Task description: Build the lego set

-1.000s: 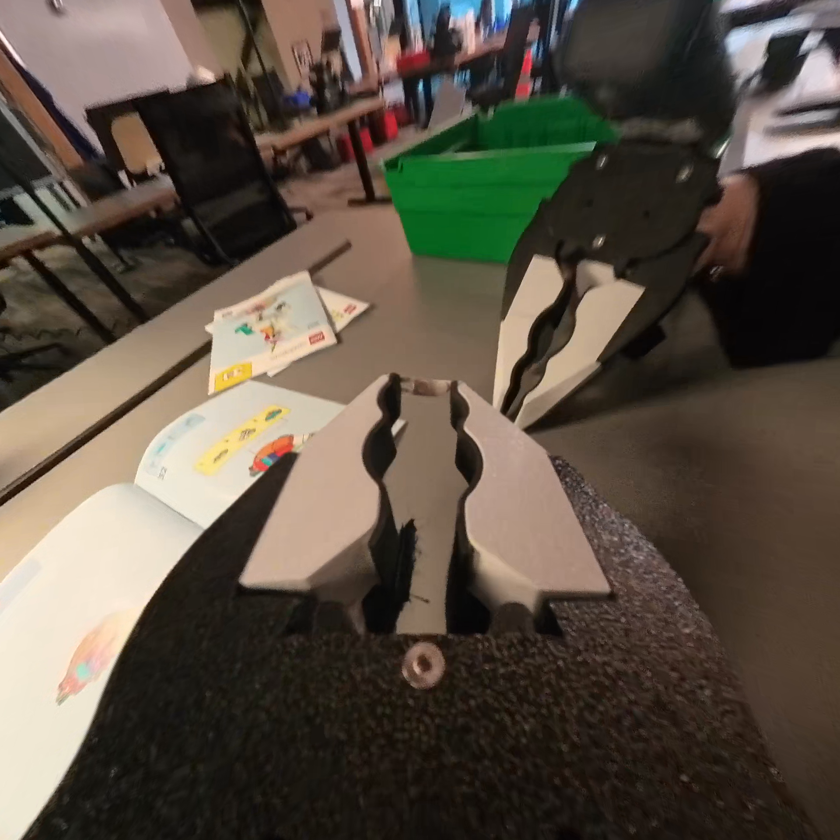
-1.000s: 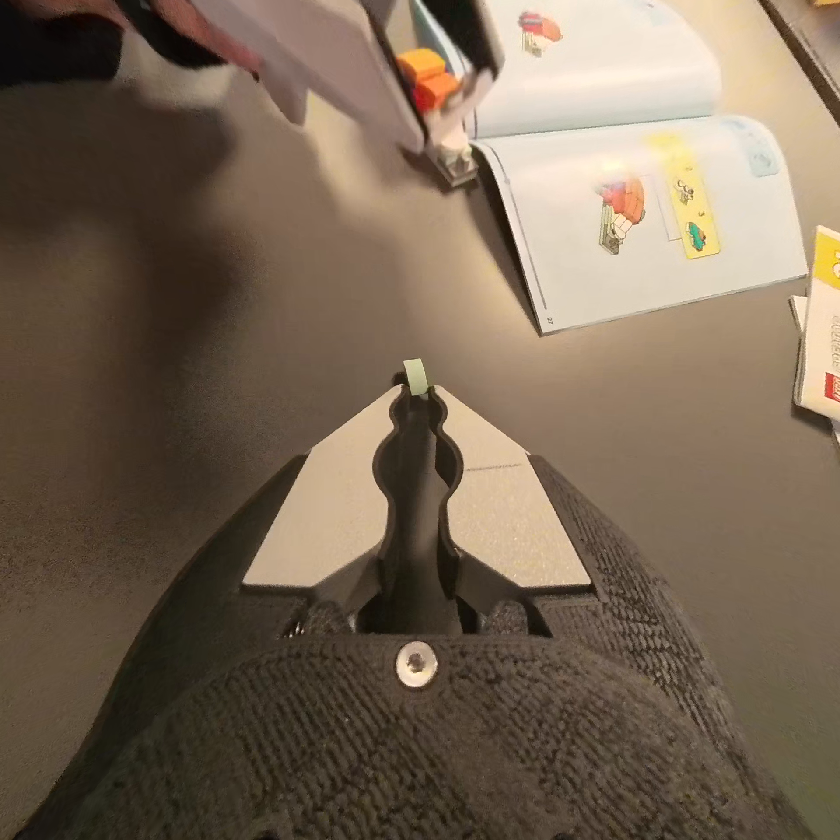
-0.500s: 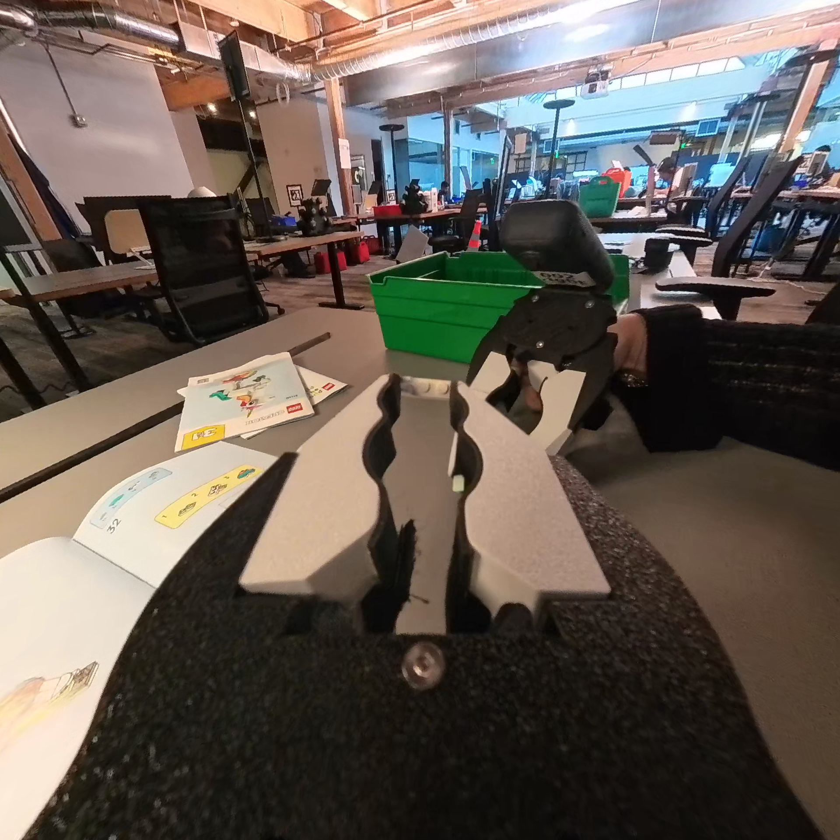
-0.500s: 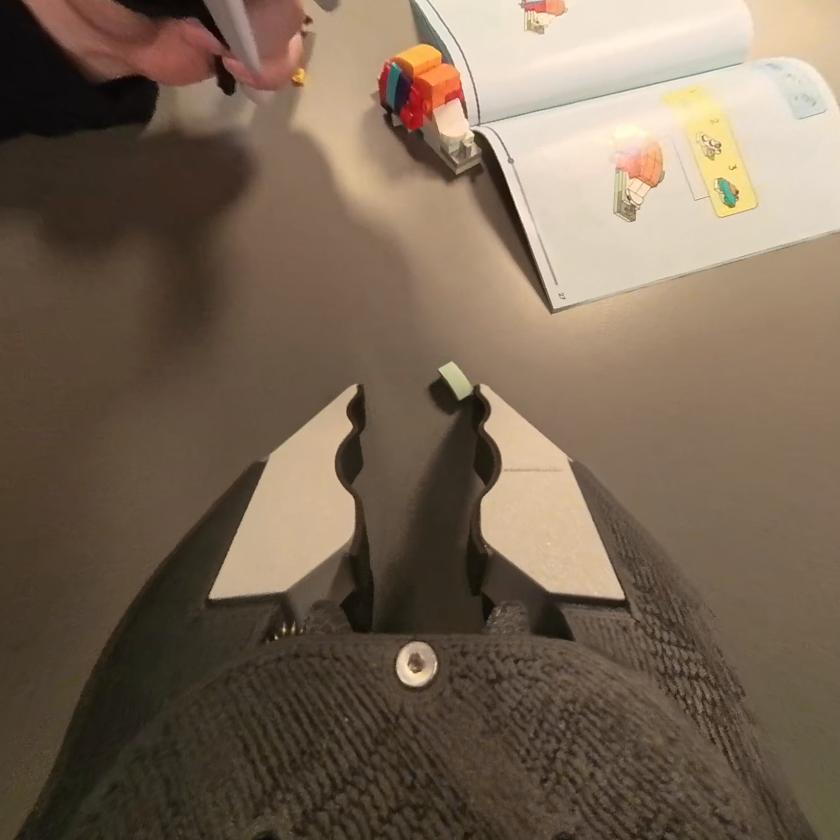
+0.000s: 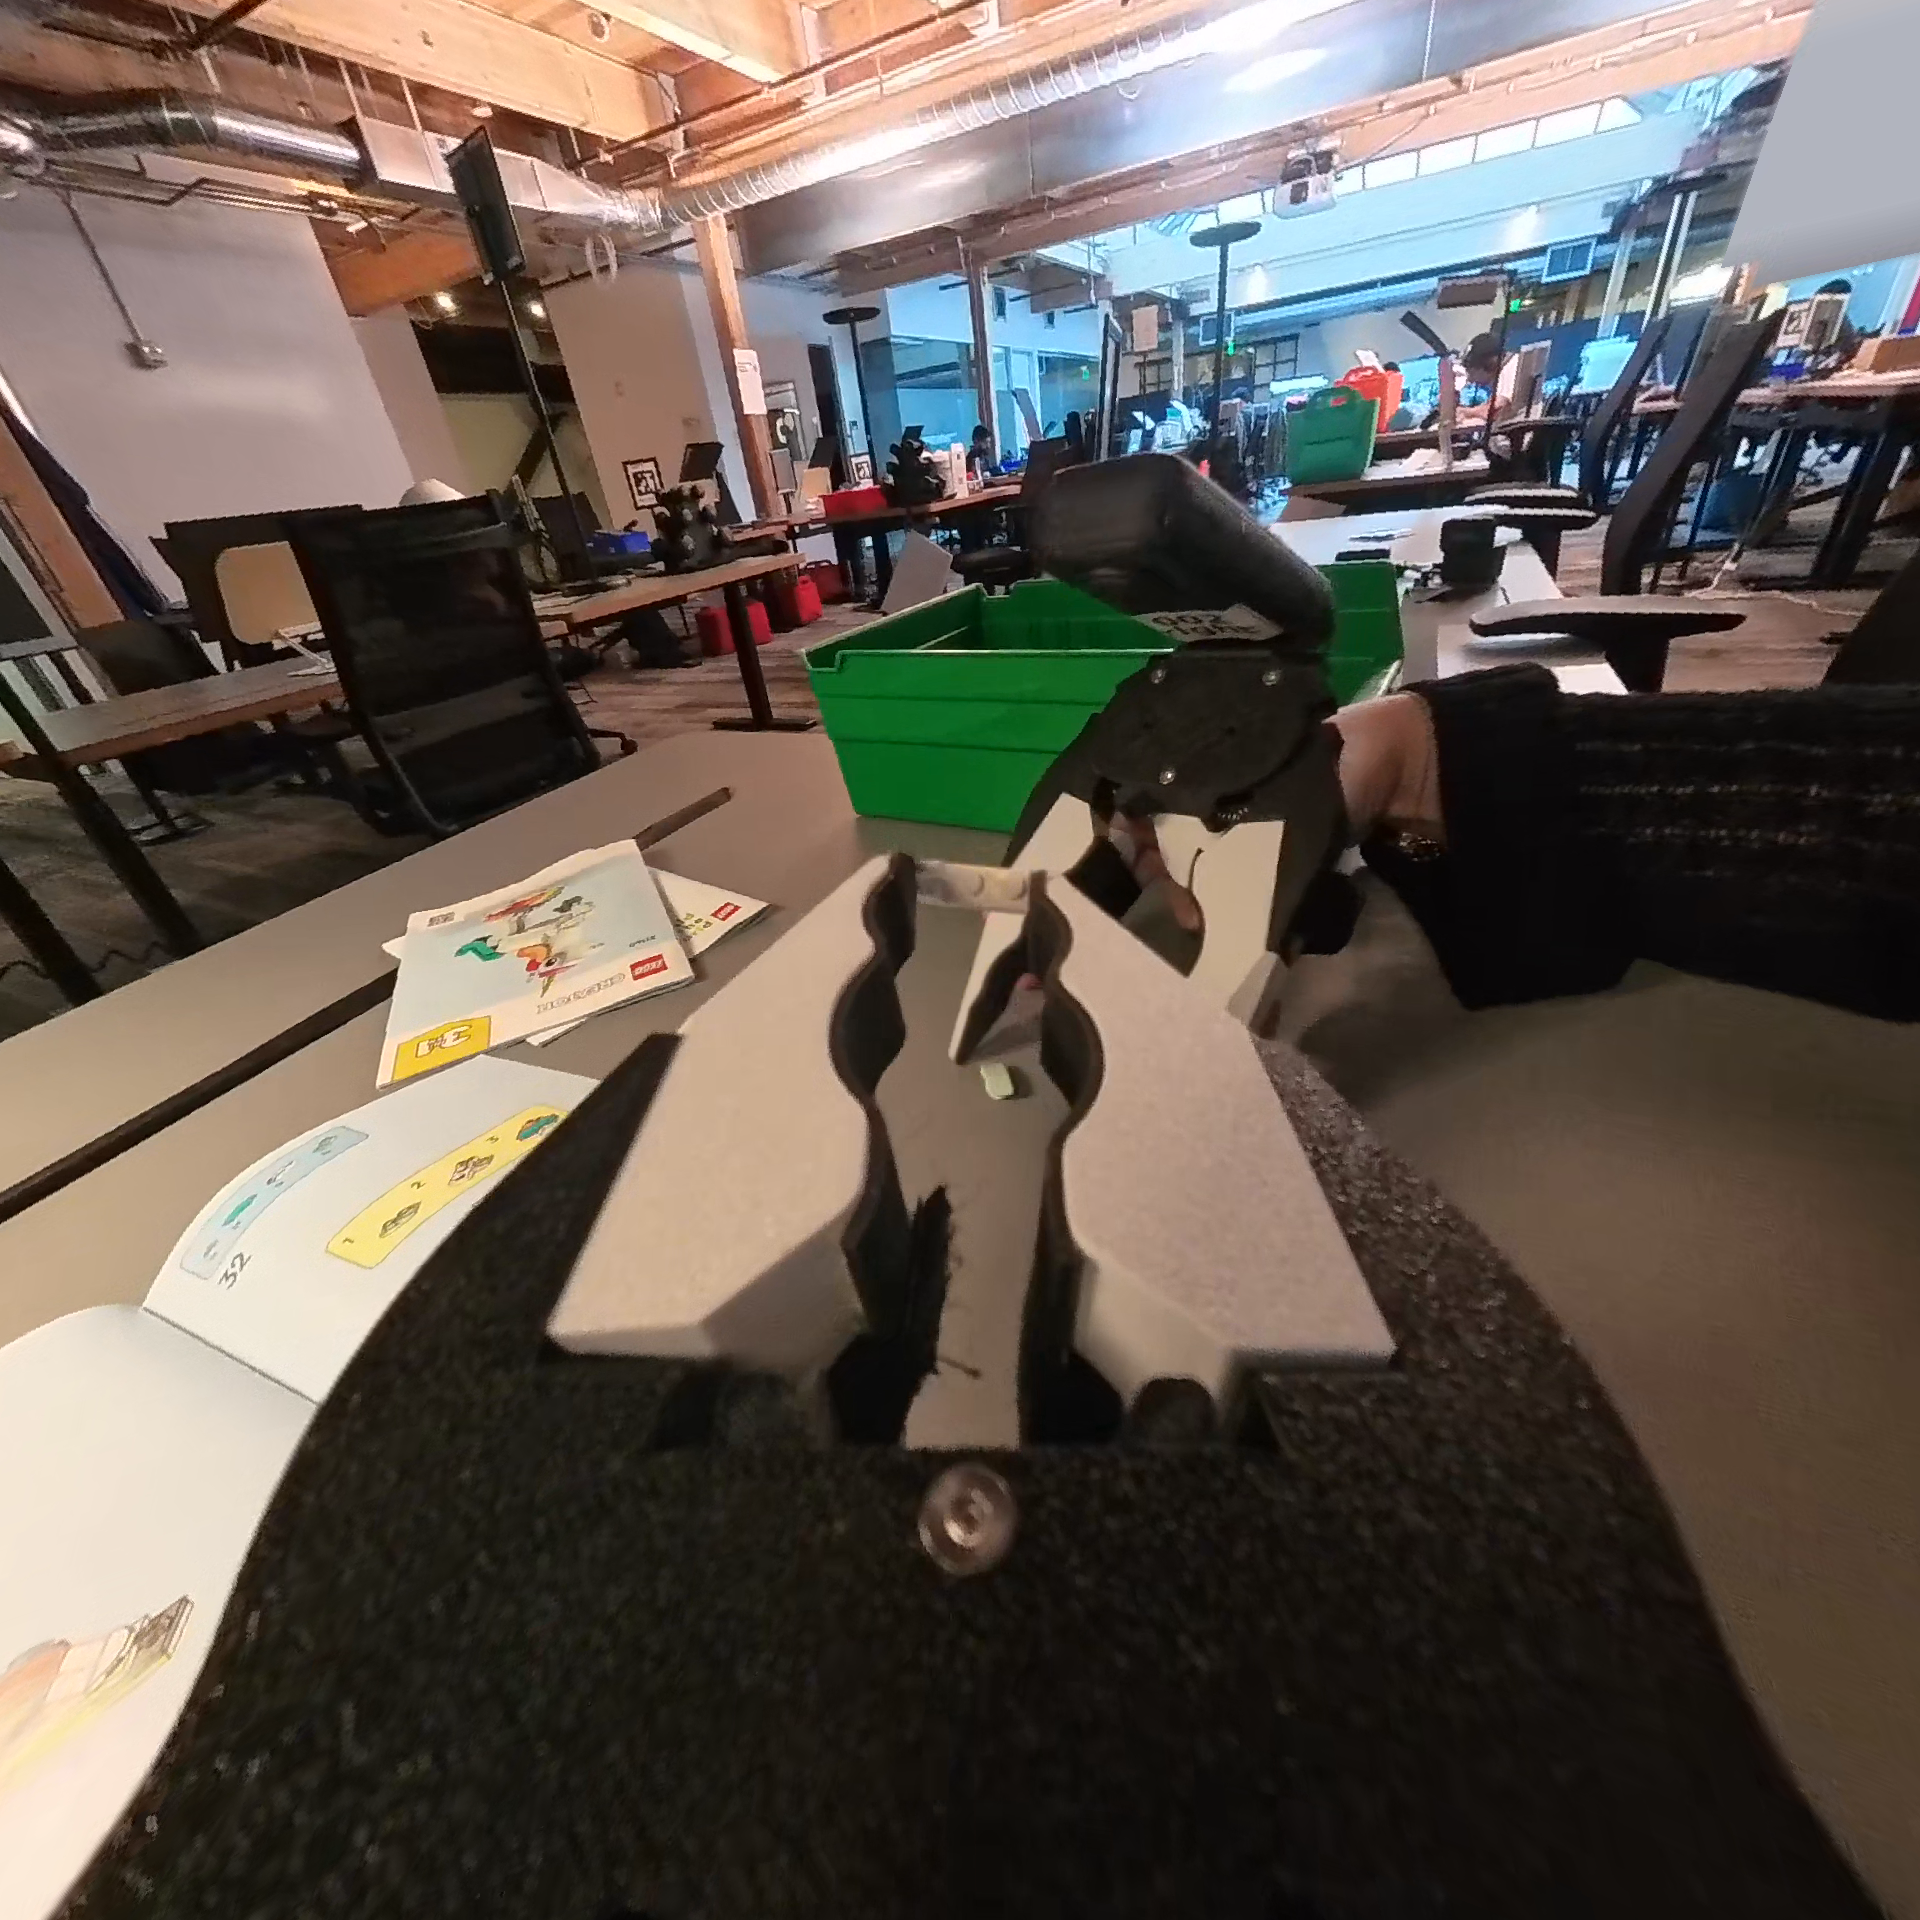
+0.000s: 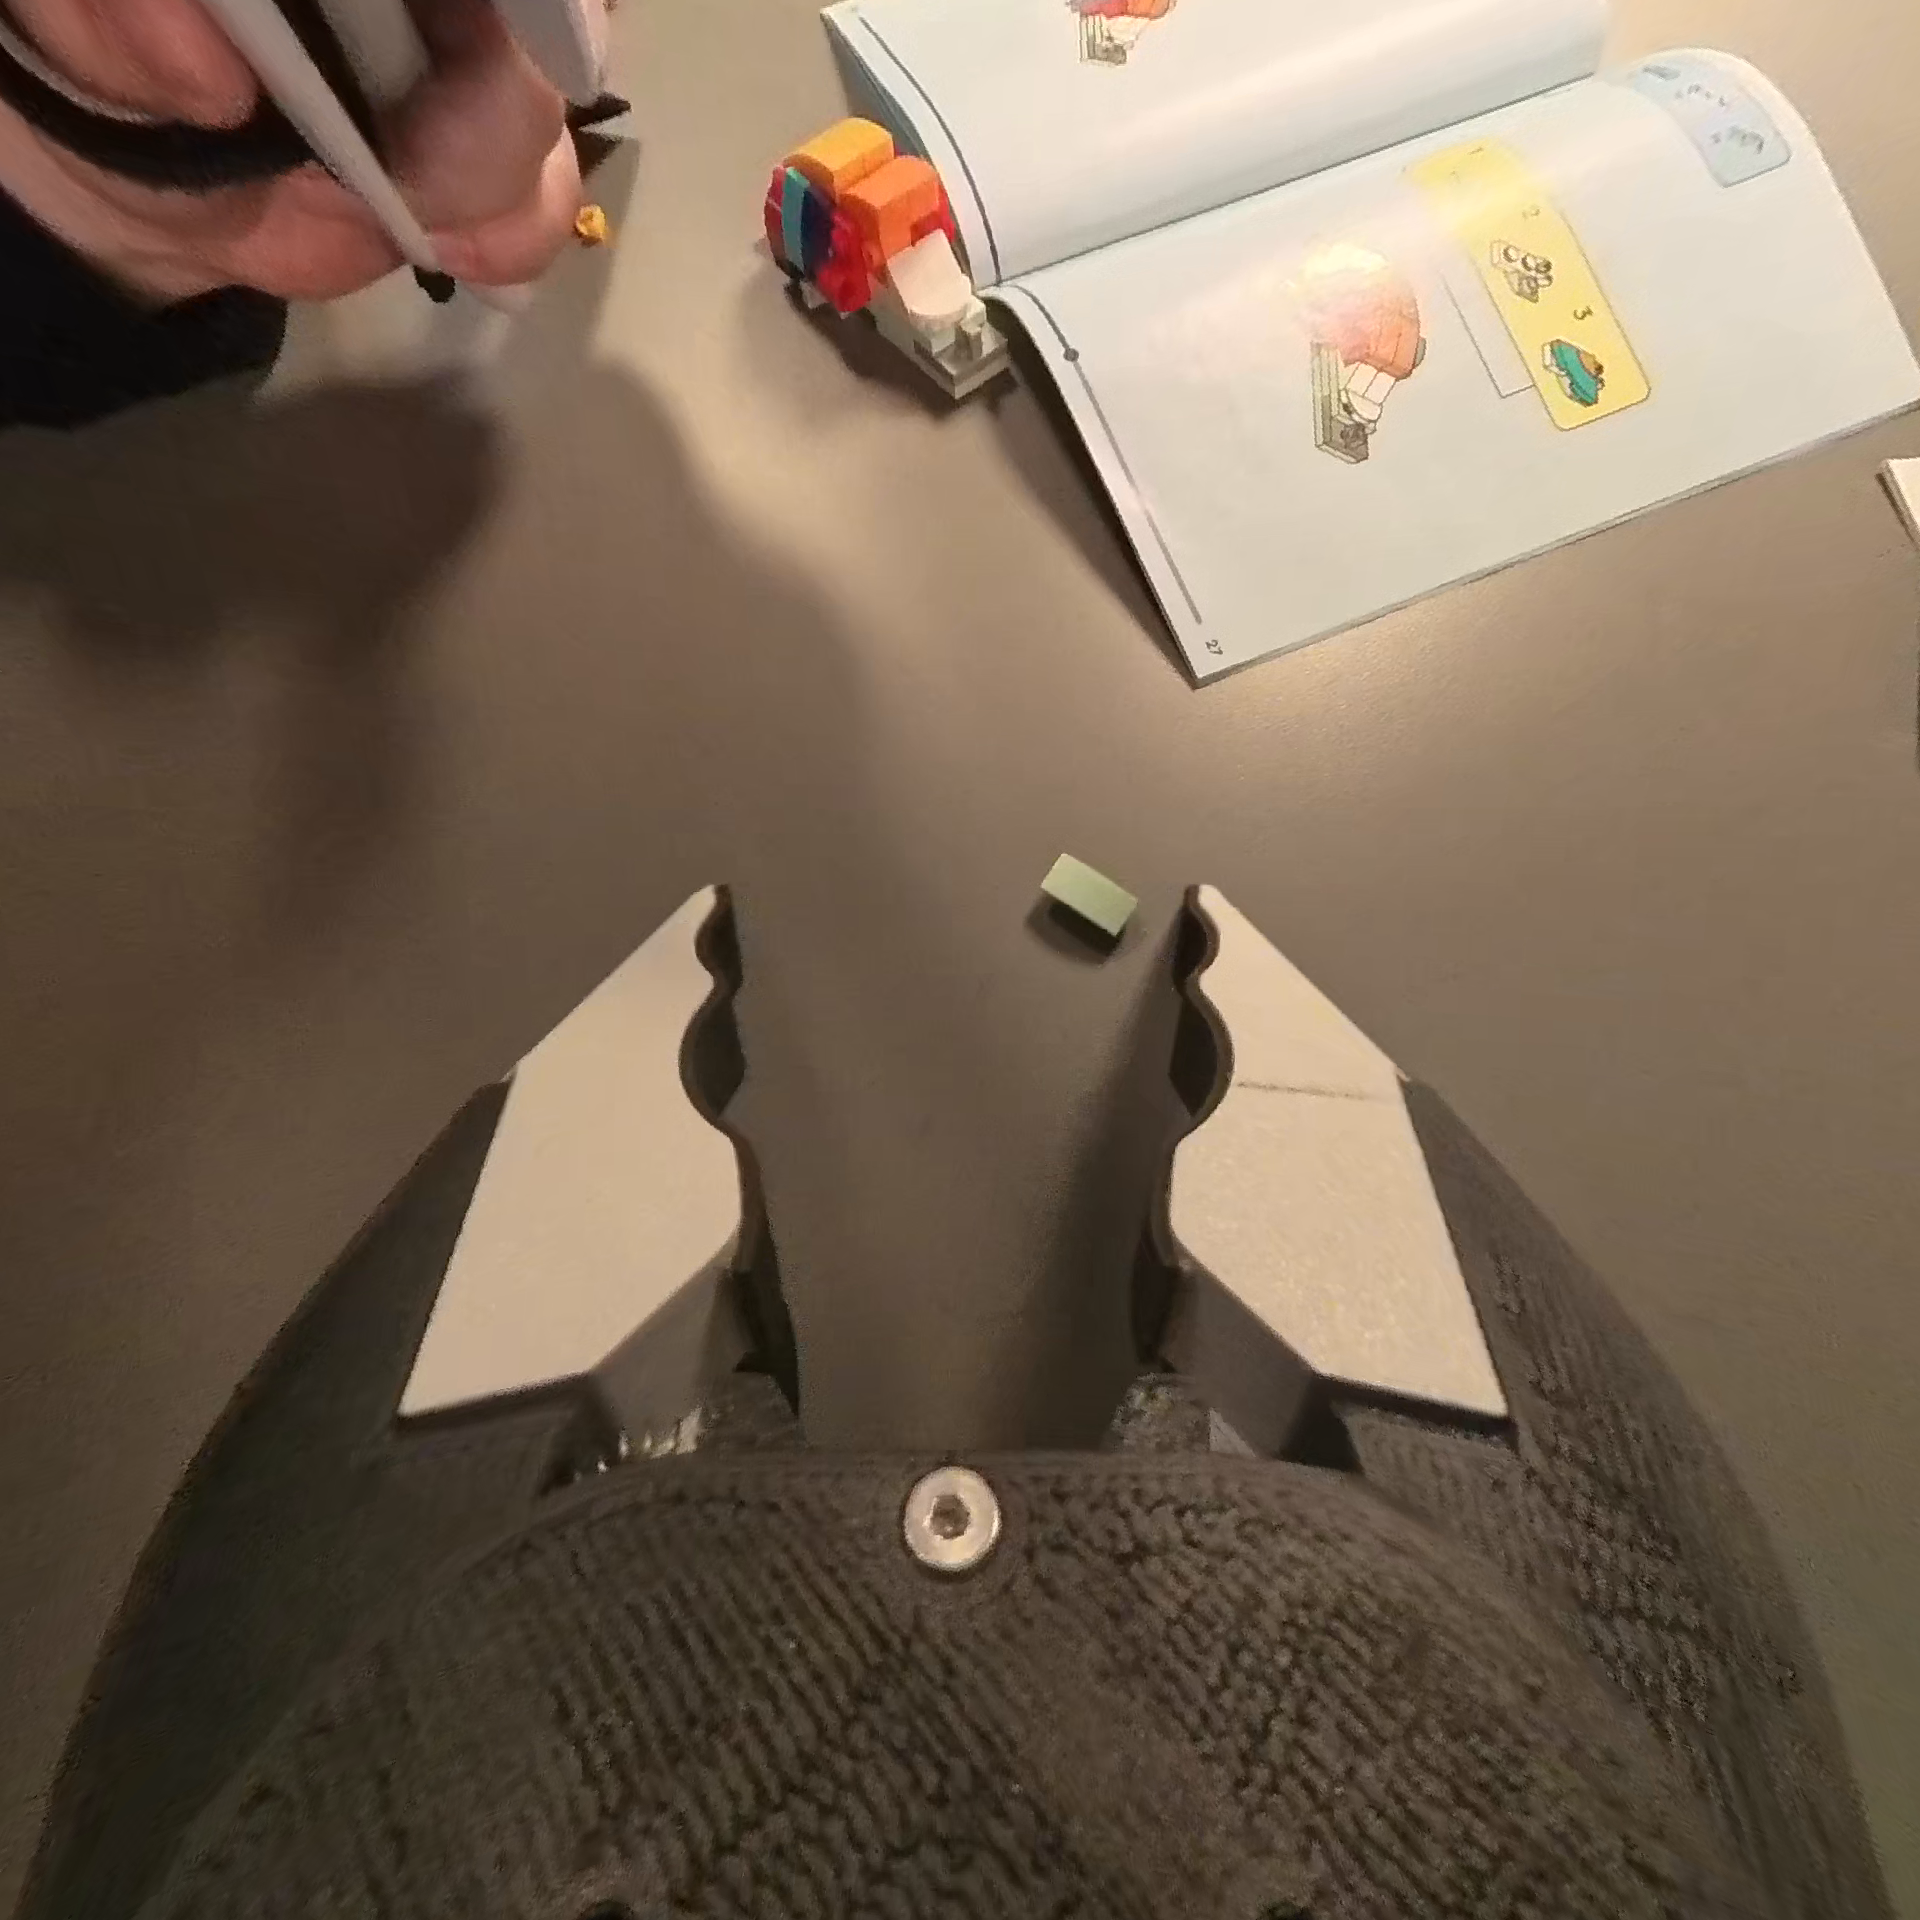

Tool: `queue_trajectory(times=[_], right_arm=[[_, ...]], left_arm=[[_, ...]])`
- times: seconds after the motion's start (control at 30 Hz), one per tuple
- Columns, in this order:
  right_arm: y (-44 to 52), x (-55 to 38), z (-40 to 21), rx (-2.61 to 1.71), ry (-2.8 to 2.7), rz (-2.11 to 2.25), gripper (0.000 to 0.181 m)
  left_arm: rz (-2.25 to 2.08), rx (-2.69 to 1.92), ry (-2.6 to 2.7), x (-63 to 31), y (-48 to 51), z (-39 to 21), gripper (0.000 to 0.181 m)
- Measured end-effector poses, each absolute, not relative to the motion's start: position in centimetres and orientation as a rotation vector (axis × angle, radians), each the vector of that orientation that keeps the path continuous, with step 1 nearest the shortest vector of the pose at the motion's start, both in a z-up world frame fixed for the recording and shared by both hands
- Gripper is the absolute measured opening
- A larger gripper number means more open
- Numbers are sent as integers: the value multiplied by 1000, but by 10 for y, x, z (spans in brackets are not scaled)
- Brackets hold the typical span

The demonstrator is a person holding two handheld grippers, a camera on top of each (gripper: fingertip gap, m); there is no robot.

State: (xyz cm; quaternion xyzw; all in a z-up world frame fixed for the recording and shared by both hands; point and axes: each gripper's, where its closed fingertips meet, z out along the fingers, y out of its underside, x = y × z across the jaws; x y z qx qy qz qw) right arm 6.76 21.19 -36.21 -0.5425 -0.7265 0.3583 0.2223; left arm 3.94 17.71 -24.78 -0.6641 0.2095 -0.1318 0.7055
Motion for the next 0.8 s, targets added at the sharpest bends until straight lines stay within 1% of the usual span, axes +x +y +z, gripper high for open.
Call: queue_trajectory(times=[0.1, 0.17, 0.23, 0.3, 0.33, 0.43, 0.53, 0.73, 0.8], right_arm=[[215, 67, -362, -1465, -2008, 944, 87], [215, 62, -351, -1406, -1964, 966, 83], [204, 57, -328, -1363, -1876, 1165, 69], [188, 54, -296, -1329, -1743, 1478, 49], [181, 54, -280, -1319, -1669, 1645, 44], [170, 55, -246, -1328, -1467, 2094, 38], [162, 60, -234, -1348, -1385, 2392, 35], [144, 69, -223, -1289, -1396, 2641, 30], [141, 71, -220, -1264, -1403, 2683, 26]], left_arm=[[-275, -1469, 481, 41, 177, -248, 20], [-265, -1438, 489, 43, 175, -243, 20], [-240, -1390, 505, 44, 171, -236, 20], [-195, -1336, 546, 48, 166, -230, 19], [-170, -1311, 567, 51, 163, -227, 20], [-117, -1258, 615, 57, 158, -223, 20], [-127, -1233, 646, 64, 155, -222, 20], [-188, -1194, 681, 75, 148, -220, 19], [-195, -1194, 694, 78, 148, -221, 20]])
